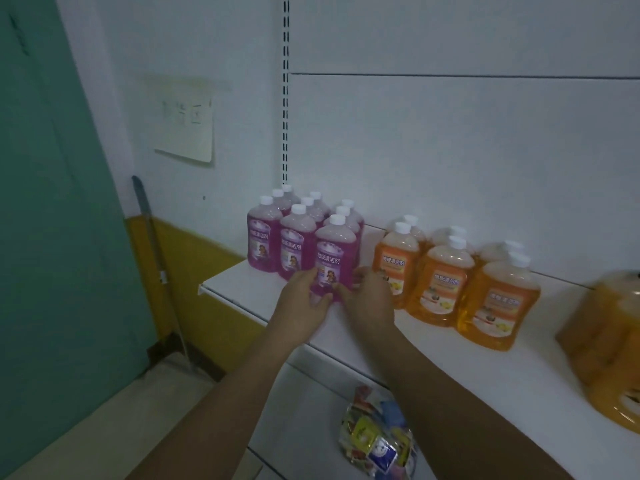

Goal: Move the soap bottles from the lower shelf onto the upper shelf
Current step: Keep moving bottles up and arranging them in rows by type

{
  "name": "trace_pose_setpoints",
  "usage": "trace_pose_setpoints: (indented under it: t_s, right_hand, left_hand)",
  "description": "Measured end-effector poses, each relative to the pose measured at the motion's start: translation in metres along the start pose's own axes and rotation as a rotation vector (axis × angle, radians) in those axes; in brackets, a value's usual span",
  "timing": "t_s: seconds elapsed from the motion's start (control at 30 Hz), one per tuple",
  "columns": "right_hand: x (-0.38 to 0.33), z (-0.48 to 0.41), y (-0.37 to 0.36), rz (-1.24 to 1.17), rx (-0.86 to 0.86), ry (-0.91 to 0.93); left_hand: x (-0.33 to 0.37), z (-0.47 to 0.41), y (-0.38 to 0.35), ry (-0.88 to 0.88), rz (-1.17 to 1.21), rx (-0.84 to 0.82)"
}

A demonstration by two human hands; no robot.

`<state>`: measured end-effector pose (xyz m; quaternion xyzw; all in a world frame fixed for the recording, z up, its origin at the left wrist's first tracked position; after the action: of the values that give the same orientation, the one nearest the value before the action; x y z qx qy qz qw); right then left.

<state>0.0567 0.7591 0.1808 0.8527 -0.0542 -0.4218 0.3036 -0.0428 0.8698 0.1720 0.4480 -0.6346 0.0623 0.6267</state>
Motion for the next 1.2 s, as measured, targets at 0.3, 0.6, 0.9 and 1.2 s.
trace_pose_setpoints:
  t_s: [0.3,0.6,0.9,1.2]
  right_hand:
    - [-0.011,0.004,0.009,0.008,-0.088,0.058]
    - [-0.016,0.106,0.1,0.25,-0.149,0.216]
    - [0.03,0.245,0.23,0.657,-0.175,-0.08]
    - [0.046,0.415,0.363,0.738,-0.049,-0.432]
  left_hand:
    - [0.012,0.003,0.009,0.001,-0.06,-0.035]
    - [0.052,0.068,0.013,-0.317,-0.619,-0.004]
    - [0.096,0.151,-0.074,-0.56,-0.633,-0.391]
    - [0.168,0.284,-0.2,-0.866,-0.587,-0.684]
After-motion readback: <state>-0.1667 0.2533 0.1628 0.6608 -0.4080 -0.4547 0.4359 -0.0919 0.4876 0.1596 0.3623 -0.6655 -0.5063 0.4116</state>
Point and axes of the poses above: each hand's wrist, its own z-axis away from the middle knuckle, its own y-axis out of the back of the hand, x = y × z, the point moved 3 cm from there along -z, towards the middle knuckle, and after that the axes turned 12 degrees about y, right-handed, at the moved point
